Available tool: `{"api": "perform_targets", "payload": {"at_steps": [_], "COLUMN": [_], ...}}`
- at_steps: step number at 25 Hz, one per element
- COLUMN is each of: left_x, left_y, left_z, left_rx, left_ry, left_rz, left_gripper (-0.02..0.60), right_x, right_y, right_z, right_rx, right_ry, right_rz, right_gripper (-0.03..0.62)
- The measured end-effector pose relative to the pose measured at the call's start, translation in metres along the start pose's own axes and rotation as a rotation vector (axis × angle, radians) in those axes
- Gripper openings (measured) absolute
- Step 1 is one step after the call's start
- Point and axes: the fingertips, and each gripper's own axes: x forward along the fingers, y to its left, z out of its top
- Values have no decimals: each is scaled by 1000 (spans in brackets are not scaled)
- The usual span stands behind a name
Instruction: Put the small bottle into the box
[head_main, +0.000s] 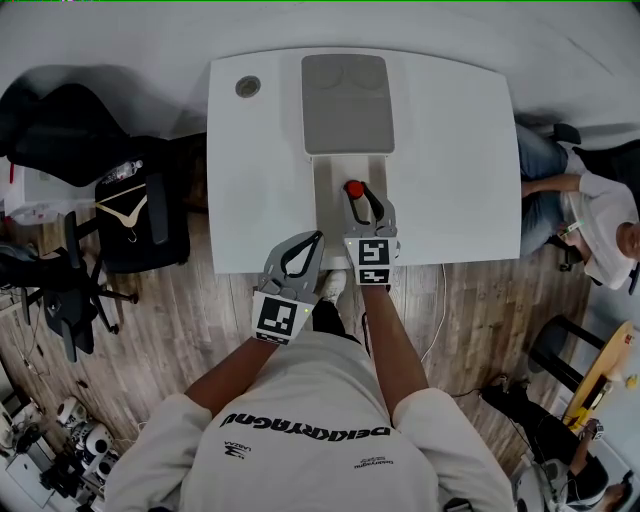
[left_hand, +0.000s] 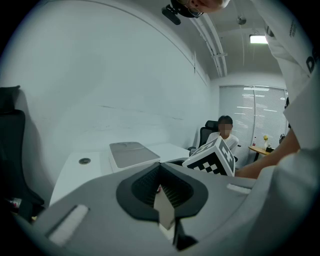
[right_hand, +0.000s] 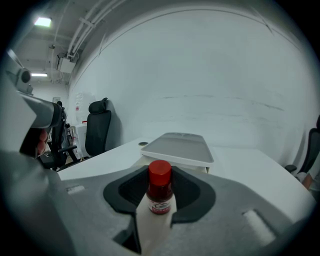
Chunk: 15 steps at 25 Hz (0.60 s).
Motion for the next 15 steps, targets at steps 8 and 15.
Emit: {"api": "perform_targets", "payload": {"at_steps": [8, 15], "left_x": [0, 0], "left_y": [-1, -2], "left_z": [1, 5], "left_rx": [4, 4], "left_ry": [-1, -11], "left_rz": [-2, 5], "left_gripper": [6, 6], "right_x": [0, -1], "right_y": [2, 0], "right_z": [0, -1], "right_rx": [4, 16], "right_ry": [3, 7], "right_rz": [13, 14], "right_gripper": [134, 135]}}
